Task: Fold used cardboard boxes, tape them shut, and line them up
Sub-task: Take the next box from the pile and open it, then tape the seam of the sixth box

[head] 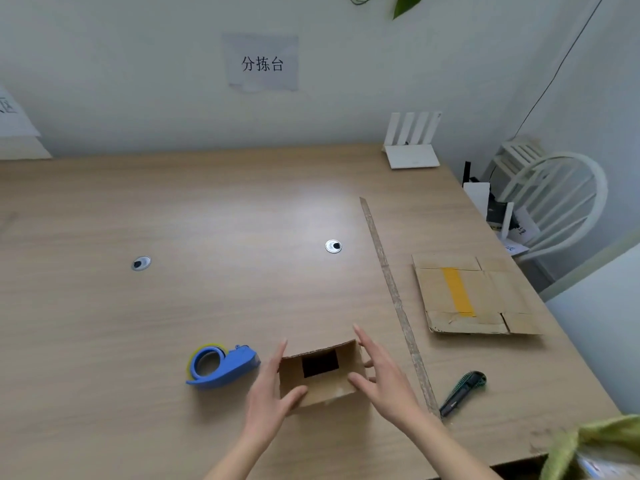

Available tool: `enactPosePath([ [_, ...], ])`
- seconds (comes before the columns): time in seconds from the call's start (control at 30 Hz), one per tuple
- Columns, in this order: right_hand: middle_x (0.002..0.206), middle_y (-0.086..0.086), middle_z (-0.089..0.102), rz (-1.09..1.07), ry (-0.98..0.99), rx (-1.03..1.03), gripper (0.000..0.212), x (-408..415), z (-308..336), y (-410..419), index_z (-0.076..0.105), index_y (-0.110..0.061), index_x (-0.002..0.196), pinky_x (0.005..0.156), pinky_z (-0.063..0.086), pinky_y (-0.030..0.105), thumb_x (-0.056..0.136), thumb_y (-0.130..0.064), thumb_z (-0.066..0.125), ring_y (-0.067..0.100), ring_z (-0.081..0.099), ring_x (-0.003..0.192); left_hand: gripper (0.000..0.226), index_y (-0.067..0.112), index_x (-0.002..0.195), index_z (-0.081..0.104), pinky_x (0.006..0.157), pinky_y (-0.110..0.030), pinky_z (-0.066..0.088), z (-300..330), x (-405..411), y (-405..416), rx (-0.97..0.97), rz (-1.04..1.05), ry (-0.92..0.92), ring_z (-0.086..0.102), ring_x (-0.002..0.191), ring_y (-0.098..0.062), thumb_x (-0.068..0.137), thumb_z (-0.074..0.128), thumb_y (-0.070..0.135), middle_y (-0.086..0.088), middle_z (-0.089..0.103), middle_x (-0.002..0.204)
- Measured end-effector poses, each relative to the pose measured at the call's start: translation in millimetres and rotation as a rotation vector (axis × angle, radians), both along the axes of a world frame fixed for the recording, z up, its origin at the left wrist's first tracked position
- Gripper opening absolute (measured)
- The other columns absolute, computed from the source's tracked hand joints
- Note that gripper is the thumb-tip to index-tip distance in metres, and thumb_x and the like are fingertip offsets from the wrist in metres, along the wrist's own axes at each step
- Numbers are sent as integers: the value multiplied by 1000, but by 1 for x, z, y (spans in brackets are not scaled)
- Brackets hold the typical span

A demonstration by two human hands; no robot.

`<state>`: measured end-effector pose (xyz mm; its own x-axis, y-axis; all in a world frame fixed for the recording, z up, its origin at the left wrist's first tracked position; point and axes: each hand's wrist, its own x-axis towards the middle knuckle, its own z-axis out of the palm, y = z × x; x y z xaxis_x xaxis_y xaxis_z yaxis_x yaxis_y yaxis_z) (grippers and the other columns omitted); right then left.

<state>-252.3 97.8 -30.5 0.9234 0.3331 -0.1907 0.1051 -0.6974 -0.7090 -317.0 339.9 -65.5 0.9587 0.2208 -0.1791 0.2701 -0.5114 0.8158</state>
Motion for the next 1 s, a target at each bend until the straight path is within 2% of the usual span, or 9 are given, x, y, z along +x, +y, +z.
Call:
enactPosePath([
  [0.1, 145, -21, 42, 28, -92, -96, 52, 3, -9, 3, 41, -57, 136, 93, 54, 32, 96, -34, 64, 7, 58, 120, 63, 56, 132, 48, 99, -19, 36, -7, -1, 2, 104, -59, -24, 43, 136, -2, 81, 80, 39, 25, 38, 150],
  [0.17, 159, -12, 34, 32, -69, -213, 39, 0, -18, -3, 52, -46, 132, 104, 46, 32, 98, -32, 62, 14, 44, 140, 60, 49, 140, 47, 101, -18, 34, -10, -2, 2, 169, -174, 18, 34, 141, 0, 85, 73, 48, 29, 19, 155],
  [0.23, 167, -11, 18, 44, -21, -250, 44, -8, -29, -10, 46, -46, 143, 109, 42, 34, 101, -35, 57, 13, 30, 149, 65, 50, 148, 37, 107, -20, 33, -12, -4, 0, 245, -276, 29, 27, 142, 4, 89, 62, 59, 30, 3, 160],
  [0.33, 169, -14, 3, 69, -130, -276, 48, -13, -41, -14, 42, -41, 150, 113, 41, 33, 103, -36, 53, 5, 18, 150, 65, 49, 151, 30, 110, -23, 30, -10, -4, -2, 355, -283, 26, 30, 143, -6, 90, 42, 70, 21, 4, 164],
  [0.4, 167, -11, 13, 135, -262, -325, 48, -10, -47, -13, 48, -30, 148, 118, 36, 38, 101, -31, 57, 9, 20, 152, 71, 47, 150, 33, 110, -26, 30, -12, -4, -3, 423, -285, 4, 39, 139, -12, 85, 27, 74, 14, 12, 165],
  [0.5, 162, -13, 31, 171, -286, -330, 47, -5, -46, -11, 50, -25, 148, 118, 35, 32, 101, -26, 57, 10, 28, 150, 66, 45, 147, 41, 105, -29, 38, -23, -2, -1, 470, -287, -64, 51, 130, -18, 88, 29, 72, 9, 24, 163],
  [0.73, 140, -10, 58, 107, -323, -258, 40, -9, -55, 5, 65, -19, 132, 93, 56, 27, 93, -27, 71, 11, 53, 130, 78, 46, 153, 25, 118, -28, 20, -14, 15, 6, 511, -381, 9, 25, 148, -15, 83, 11, 77, 11, 4, 166],
  [0.83, 136, -9, 61, 44, -313, -205, 36, -10, -60, 8, 68, -16, 129, 100, 50, 25, 93, -24, 71, 10, 54, 129, 68, 48, 152, 28, 120, -30, 16, -12, 10, 11, 473, -330, 31, 21, 149, -12, 89, 26, 75, 13, 7, 165],
  [1.0, 139, -16, 56, 51, -296, -196, 38, -8, -56, 5, 65, -21, 134, 101, 46, 21, 97, -30, 65, 3, 47, 132, 69, 34, 147, 45, 112, -47, 39, -34, 3, 59, 628, -48, -9, 49, 130, -30, 85, 69, 54, -7, 47, 147],
])
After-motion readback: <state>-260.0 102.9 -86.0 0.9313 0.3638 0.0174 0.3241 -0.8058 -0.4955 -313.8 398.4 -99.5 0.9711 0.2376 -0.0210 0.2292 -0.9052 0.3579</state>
